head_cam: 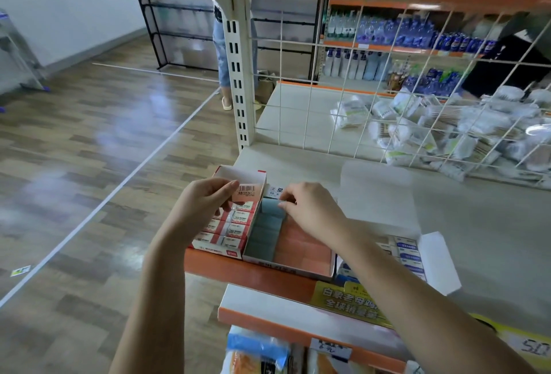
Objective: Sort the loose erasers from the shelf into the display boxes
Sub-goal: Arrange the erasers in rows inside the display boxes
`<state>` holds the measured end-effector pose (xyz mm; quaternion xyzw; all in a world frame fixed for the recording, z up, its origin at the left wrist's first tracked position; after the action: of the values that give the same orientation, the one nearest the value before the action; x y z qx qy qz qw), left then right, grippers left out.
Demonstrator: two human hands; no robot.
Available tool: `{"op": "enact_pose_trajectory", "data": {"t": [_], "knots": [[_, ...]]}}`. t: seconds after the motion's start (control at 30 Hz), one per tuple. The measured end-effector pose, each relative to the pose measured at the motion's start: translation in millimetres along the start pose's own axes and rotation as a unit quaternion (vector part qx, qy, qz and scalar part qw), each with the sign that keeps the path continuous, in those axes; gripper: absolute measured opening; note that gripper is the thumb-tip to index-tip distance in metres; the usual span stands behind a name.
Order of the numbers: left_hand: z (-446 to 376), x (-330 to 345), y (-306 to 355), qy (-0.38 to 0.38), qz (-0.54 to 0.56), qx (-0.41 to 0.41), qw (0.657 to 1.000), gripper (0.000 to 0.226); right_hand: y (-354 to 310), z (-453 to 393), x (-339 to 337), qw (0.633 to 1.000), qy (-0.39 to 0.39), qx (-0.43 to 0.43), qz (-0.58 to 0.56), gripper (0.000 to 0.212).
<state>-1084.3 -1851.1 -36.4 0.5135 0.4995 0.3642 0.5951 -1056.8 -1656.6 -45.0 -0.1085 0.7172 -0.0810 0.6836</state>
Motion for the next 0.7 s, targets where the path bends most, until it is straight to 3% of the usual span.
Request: {"op": "enact_pose_trajectory", "data": {"t": [0.33, 0.7], "knots": [[4, -2, 2, -0.007, -0.002, -0.011, 1.0, 0.024, -6, 1, 6, 0.995, 0.022, -0.048, 0.09, 0.021], [6, -2, 2, -0.02, 0.011, -0.008, 1.0, 0.017, -12, -1, 8, 0.959, 0.035, -0.113, 0.259, 0.011]]}}
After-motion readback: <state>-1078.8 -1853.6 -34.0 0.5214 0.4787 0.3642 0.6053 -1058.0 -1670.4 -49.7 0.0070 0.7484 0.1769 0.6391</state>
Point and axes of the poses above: each hand's wrist, its own z-axis away from the middle knuckle, its own x-axis out of the palm, y = z × x, the point moved 1 cm from there along -z, towards the middle knuckle, and after that the axes turned 15 degrees about z, right-handed, at the moved point
